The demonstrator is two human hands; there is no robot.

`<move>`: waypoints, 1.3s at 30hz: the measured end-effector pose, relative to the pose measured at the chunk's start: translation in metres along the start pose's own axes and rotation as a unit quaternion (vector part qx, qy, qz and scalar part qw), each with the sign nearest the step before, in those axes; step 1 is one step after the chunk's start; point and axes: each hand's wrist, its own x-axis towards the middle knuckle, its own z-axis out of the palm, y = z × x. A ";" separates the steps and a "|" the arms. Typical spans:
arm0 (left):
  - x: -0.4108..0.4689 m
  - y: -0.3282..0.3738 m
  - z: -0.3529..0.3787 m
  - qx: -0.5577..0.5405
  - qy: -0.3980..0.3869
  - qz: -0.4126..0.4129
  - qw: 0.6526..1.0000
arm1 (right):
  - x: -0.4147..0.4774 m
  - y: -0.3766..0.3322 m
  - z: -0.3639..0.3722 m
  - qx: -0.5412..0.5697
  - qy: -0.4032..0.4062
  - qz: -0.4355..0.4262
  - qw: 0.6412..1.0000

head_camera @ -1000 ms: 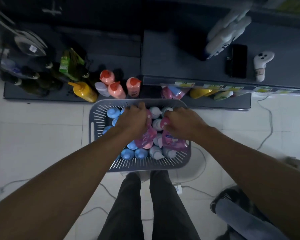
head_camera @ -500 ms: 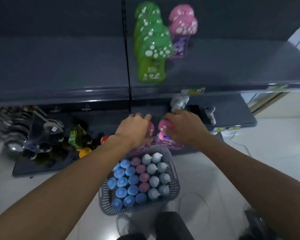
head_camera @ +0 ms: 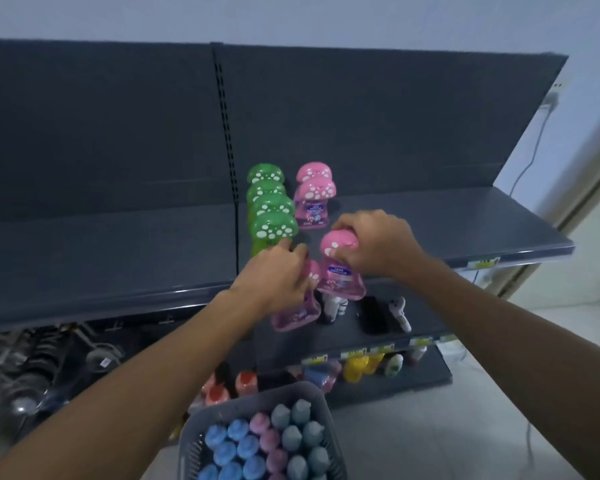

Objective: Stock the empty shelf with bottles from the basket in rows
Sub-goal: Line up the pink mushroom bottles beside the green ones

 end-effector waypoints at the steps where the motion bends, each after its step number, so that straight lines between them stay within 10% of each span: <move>1: 0.007 0.005 -0.004 -0.005 0.009 0.007 1.000 | 0.008 0.006 -0.006 0.003 -0.003 -0.003 1.000; 39: 0.151 0.020 0.031 -0.051 0.157 -0.051 0.985 | 0.198 0.087 0.052 0.153 -0.065 -0.101 0.981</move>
